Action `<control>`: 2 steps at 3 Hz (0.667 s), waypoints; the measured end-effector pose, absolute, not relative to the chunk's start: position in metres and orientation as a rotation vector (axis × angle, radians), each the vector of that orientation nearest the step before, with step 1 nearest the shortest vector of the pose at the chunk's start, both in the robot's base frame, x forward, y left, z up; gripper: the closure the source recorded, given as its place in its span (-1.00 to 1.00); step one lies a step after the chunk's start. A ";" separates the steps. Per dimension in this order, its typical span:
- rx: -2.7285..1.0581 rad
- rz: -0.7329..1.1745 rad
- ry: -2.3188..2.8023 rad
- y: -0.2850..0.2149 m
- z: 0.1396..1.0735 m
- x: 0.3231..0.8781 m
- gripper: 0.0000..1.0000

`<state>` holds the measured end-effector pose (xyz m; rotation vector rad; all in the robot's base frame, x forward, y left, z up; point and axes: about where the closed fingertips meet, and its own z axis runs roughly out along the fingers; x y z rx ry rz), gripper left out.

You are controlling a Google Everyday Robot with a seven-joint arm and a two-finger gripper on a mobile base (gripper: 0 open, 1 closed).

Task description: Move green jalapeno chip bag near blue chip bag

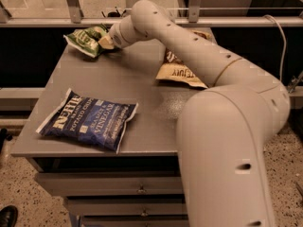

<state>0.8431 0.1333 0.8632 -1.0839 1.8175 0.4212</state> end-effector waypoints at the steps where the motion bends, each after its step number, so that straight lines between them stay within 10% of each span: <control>1: -1.099 0.414 1.747 0.124 0.893 0.823 1.00; 2: -1.165 0.435 1.687 0.114 0.917 0.785 1.00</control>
Offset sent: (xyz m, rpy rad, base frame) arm -0.1316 -0.0437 0.0910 -0.0214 -0.1427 0.2528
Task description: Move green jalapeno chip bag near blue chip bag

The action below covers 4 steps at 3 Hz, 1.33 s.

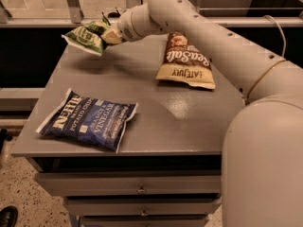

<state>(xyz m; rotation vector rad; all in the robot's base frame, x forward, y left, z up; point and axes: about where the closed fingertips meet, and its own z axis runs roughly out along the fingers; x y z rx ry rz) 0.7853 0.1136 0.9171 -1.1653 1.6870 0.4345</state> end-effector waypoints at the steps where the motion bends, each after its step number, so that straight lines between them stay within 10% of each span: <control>1: -1.301 0.474 1.622 0.114 0.929 0.737 1.00; 4: -1.589 0.641 1.497 0.176 0.907 0.641 1.00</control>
Offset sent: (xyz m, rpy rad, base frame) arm -0.1287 0.0277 0.0068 -0.1242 -0.0089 0.3735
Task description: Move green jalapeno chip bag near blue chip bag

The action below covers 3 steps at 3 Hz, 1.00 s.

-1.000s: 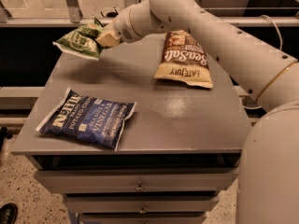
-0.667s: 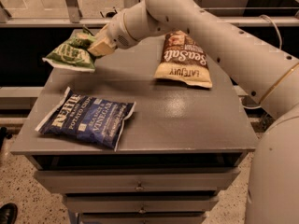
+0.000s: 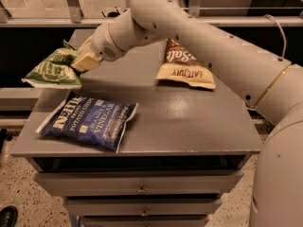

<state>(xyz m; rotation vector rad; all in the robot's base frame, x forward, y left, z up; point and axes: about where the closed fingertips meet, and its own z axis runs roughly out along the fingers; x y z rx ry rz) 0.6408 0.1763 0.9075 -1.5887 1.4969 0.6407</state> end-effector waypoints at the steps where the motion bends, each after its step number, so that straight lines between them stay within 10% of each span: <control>1: -1.616 0.683 1.509 0.193 0.887 0.628 1.00; 3: -1.601 0.699 1.568 0.191 0.857 0.631 0.04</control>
Offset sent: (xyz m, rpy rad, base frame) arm -0.0151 0.0235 -0.0621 -0.0236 0.1037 0.0163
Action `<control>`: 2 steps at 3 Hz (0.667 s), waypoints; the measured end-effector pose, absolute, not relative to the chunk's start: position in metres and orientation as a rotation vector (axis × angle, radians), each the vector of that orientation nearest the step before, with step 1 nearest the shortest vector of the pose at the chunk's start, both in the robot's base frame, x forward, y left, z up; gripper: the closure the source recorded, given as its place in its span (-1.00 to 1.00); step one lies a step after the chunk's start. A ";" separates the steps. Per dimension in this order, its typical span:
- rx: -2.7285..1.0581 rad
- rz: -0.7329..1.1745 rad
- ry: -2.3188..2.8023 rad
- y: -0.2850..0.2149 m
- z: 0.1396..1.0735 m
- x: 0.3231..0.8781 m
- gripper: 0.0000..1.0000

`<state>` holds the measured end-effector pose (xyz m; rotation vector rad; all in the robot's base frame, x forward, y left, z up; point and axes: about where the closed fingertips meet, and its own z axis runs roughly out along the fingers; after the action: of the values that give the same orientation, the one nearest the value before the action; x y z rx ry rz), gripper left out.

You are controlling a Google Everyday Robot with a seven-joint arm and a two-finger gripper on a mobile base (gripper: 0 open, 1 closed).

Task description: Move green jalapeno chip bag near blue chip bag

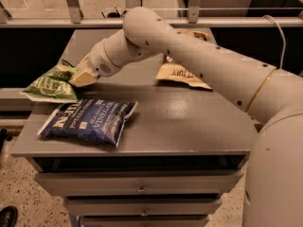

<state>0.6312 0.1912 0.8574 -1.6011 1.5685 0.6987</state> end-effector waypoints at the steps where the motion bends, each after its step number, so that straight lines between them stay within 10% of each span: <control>1: -1.591 0.688 1.576 0.187 0.858 0.636 -0.42; 2: -1.585 0.675 1.574 0.180 0.862 0.640 -0.88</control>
Offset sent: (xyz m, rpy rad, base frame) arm 0.0180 -0.0245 0.0134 0.0004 -0.0317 -0.0398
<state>0.6404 0.1804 0.8624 -1.5850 1.5740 0.6750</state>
